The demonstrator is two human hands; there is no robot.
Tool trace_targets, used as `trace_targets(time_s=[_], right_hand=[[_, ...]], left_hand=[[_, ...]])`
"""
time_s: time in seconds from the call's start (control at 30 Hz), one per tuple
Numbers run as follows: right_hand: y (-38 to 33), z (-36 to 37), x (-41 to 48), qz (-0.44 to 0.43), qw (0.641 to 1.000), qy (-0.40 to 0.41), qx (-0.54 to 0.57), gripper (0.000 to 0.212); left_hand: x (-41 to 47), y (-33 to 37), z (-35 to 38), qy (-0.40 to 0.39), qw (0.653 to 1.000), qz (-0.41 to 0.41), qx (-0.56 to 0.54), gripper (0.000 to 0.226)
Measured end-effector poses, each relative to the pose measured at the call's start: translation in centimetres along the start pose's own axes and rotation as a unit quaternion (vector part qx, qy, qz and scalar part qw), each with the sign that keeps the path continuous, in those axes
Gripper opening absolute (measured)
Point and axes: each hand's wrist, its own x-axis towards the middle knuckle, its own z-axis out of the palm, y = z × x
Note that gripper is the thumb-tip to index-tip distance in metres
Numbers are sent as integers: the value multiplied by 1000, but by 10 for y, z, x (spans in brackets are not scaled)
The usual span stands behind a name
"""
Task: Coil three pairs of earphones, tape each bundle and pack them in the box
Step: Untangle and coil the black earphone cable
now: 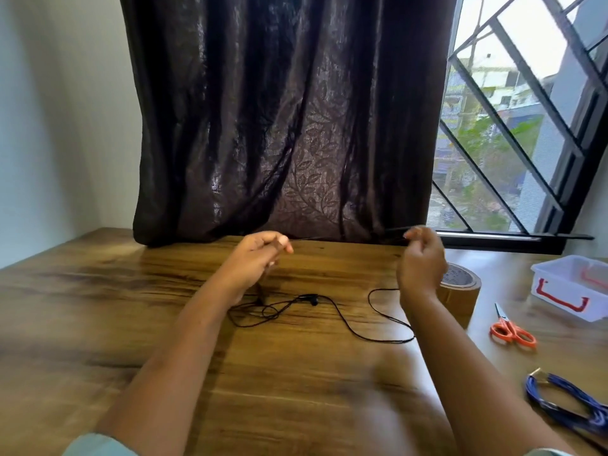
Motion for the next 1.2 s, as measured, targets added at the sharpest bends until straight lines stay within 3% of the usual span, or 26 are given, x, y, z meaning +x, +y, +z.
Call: trace_targets(time_s=[0.1, 0.17, 0.27, 0.37, 0.47, 0.53, 0.63, 0.7, 0.73, 0.8, 0.93, 1.0, 1.07, 1.13, 1.2], right_hand=[[12, -7, 7, 98, 994, 50, -10, 25], [16, -7, 7, 114, 992, 31, -32, 25], [21, -4, 2, 102, 989, -28, -103, 24], [26, 2, -8, 56, 967, -120, -218, 22], [20, 9, -26, -73, 914, -217, -336, 21], [16, 16, -43, -204, 845, -311, -383, 21], [7, 23, -63, -322, 741, -462, -365, 23], [-3, 24, -70, -375, 717, -481, -337, 19], [-10, 23, -72, -395, 721, -467, -326, 18], [-18, 18, -67, -409, 756, -403, -315, 17], [-12, 3, -44, -380, 844, -228, -303, 9], [-6, -3, -33, -330, 884, -182, -276, 10], [-1, -6, -28, -287, 909, -159, -258, 14], [2, -6, -27, -268, 915, -153, -261, 15], [3, -4, -28, -249, 916, -164, -270, 17]], left_hand=[[2, -6, -13, 15, 998, -33, -46, 29], [1, -8, -19, 6, 988, -62, -139, 28], [-2, -3, -22, -20, 926, -91, -367, 21], [-2, 9, -20, 15, 858, -28, -512, 14], [4, 10, -14, 112, 829, 35, -546, 26], [7, 2, -9, 176, 823, 39, -538, 41], [14, -16, -7, 256, 845, 33, -468, 63], [19, -31, -16, 313, 883, 17, -350, 66], [20, -36, -20, 323, 908, 10, -266, 65], [20, -42, -23, 271, 951, -8, -151, 63], [11, -16, 8, 43, 996, -65, -42, 60], [1, 2, 30, -112, 990, -81, -25, 56], [-11, 14, 48, -233, 963, -104, -81, 45], [-19, 19, 56, -279, 944, -114, -134, 36], [-18, 20, 56, -272, 940, -102, -180, 35]])
